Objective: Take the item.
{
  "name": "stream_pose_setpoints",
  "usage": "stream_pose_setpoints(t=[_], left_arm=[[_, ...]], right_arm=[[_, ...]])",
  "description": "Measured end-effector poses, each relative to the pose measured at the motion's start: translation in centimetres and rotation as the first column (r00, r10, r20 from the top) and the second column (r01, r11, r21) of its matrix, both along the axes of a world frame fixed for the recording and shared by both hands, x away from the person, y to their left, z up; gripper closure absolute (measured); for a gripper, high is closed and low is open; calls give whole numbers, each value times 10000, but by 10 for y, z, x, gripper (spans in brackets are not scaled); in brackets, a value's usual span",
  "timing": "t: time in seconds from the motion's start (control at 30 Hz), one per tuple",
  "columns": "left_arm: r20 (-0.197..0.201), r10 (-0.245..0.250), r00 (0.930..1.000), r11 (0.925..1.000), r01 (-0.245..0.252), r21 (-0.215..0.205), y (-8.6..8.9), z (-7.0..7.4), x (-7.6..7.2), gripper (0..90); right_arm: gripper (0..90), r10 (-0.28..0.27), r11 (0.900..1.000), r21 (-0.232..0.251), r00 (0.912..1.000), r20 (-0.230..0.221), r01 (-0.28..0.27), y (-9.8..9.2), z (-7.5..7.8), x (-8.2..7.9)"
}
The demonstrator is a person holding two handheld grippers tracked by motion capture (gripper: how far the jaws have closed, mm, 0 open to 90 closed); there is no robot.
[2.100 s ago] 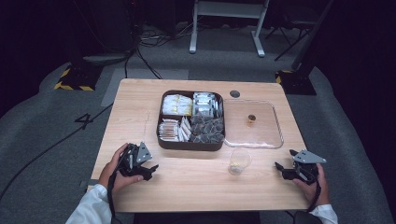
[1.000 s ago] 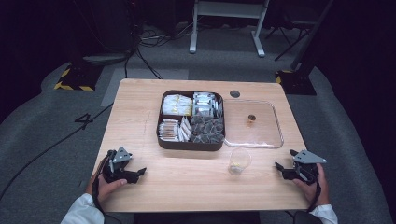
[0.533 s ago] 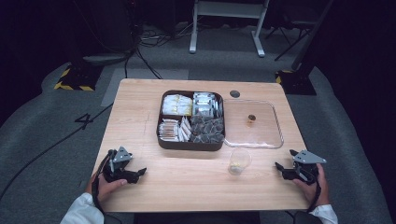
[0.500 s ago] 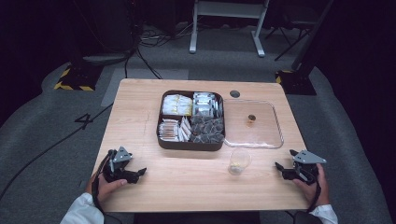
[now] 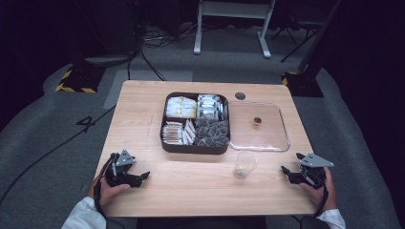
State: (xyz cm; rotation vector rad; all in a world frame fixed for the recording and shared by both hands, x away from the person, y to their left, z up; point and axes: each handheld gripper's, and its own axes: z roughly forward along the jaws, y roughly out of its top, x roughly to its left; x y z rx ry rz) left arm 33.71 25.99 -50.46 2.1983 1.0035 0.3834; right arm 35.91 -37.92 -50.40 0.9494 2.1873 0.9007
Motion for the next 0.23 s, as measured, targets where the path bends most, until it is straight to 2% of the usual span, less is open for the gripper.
stream_pose_setpoints(t=[0.23], left_arm=[[-1, -11, 10000, 10000, 11, 2, 0, 0, 0, 147]], right_arm=[[177, 15, 10000, -3, 10000, 1, -15, 0, 0, 0]])
